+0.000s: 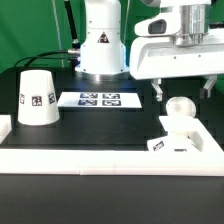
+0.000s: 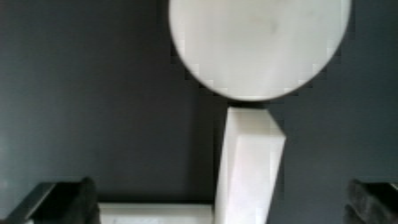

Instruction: Assemble lamp

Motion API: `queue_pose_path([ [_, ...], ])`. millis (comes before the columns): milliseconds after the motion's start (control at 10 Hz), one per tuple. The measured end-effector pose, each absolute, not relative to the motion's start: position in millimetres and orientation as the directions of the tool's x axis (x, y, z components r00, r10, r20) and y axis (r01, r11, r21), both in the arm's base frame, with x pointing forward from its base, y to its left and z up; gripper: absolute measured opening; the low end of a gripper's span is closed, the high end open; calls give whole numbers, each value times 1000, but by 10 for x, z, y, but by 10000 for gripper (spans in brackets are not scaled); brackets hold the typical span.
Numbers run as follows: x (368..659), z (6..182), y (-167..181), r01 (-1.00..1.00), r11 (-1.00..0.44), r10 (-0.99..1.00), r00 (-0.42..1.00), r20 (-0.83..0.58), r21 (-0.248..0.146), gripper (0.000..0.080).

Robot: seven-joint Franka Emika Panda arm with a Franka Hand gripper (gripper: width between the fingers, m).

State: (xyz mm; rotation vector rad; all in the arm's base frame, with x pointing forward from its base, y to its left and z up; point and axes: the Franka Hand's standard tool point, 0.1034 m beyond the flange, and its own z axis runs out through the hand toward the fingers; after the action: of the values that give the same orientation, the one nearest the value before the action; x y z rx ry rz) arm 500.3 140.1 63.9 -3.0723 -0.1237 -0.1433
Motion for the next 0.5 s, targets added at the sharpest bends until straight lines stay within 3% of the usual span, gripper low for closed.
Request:
queue_pose_path([
  [500, 4900, 572, 1405, 68, -996, 66, 997, 36, -63, 698],
])
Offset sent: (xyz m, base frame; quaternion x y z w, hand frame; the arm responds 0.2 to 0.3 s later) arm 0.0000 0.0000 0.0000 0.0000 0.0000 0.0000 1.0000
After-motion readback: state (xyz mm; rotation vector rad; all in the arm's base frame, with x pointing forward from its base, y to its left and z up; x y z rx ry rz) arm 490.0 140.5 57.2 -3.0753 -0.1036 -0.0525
